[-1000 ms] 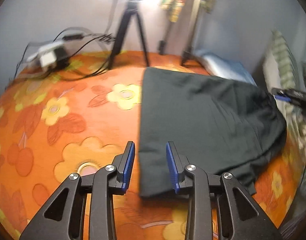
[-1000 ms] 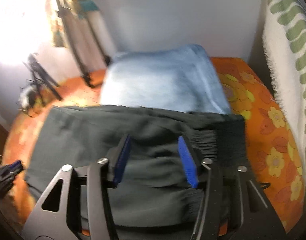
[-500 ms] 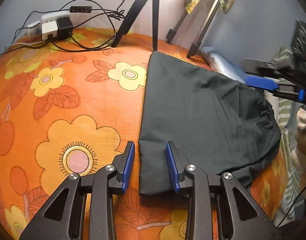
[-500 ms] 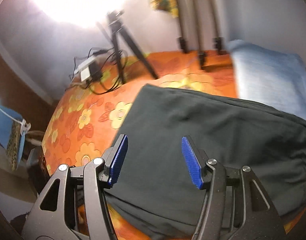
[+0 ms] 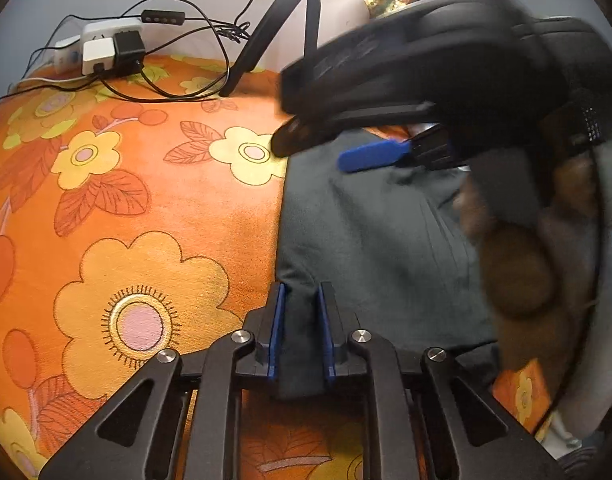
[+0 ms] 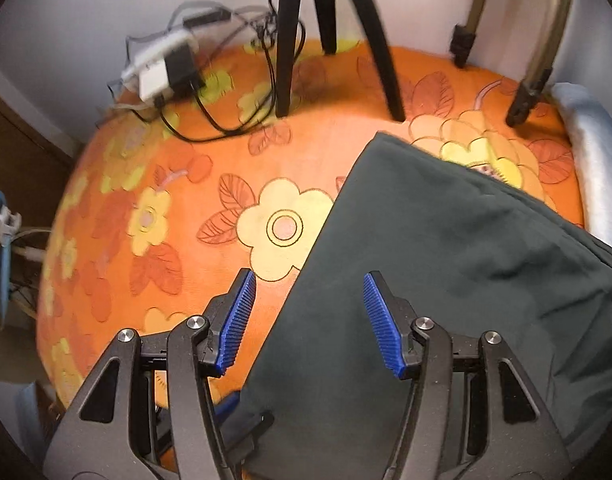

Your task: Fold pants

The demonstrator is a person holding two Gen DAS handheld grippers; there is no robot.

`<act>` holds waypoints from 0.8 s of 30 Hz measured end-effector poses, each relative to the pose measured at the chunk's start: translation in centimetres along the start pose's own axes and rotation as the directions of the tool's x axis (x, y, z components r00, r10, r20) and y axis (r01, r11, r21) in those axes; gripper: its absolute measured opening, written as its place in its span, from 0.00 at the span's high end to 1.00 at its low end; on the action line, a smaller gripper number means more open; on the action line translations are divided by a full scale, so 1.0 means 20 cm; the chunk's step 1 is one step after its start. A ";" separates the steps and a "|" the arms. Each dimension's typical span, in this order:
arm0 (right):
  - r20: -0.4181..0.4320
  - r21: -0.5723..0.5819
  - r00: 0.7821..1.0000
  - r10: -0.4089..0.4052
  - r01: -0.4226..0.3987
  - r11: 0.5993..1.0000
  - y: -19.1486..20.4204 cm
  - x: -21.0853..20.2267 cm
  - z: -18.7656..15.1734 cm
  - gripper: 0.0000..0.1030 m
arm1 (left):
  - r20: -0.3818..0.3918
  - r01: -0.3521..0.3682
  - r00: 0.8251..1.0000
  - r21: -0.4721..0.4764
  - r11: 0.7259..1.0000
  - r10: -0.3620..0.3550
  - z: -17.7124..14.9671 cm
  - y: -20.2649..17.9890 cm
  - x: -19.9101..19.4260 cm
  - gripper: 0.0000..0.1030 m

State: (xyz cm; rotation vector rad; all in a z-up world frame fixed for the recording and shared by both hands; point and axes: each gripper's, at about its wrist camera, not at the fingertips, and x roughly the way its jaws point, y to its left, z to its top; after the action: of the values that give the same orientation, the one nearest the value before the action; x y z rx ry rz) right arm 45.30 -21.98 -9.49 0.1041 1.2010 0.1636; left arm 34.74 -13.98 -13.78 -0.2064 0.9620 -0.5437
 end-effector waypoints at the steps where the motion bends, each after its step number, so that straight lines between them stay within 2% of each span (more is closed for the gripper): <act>1: -0.014 -0.013 1.000 -0.019 0.019 1.000 0.01 0.03 0.00 0.43 | 0.001 0.012 1.000 -0.007 1.000 -0.012 0.00 0.00 0.00 0.87; 7: -0.032 -0.072 0.993 -0.117 0.115 0.991 0.07 0.11 -0.01 0.46 | 0.003 0.017 1.000 0.004 1.000 -0.018 0.00 0.00 0.00 0.87; 10: -0.025 -0.084 0.987 -0.160 0.157 0.984 0.08 0.11 -0.01 0.62 | 0.005 0.014 1.000 0.000 1.000 -0.014 0.01 0.00 0.00 0.87; 14: -0.037 -0.045 0.993 -0.115 0.114 0.993 0.03 0.09 0.01 0.87 | 0.017 -0.018 1.000 0.019 1.000 0.018 0.01 -0.01 -0.01 0.85; 15: -0.038 -0.033 0.994 -0.100 0.099 0.995 0.01 0.09 0.02 0.91 | 0.020 -0.028 0.999 0.027 0.999 0.027 0.01 -0.02 -0.01 0.76; 16: -0.035 -0.026 0.995 -0.092 0.091 0.996 0.00 0.09 0.02 0.92 | 0.024 -0.041 0.999 0.038 0.998 0.040 0.01 -0.03 -0.01 0.61; 17: -0.029 -0.019 0.996 -0.083 0.082 0.996 -0.01 0.08 0.01 0.93 | 0.025 -0.051 0.998 0.042 0.998 0.050 0.02 -0.04 0.00 0.57; 24: 0.013 0.022 1.000 -0.005 0.005 1.000 -0.07 -0.01 -0.01 0.96 | 0.015 -0.041 0.999 0.037 0.998 0.041 0.05 -0.05 0.06 0.58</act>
State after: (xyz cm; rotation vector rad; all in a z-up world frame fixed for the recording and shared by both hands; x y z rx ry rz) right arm 45.07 -23.40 -9.61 0.1217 1.1898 0.1452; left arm 35.77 -15.42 -13.68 -0.1565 0.9396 -0.5215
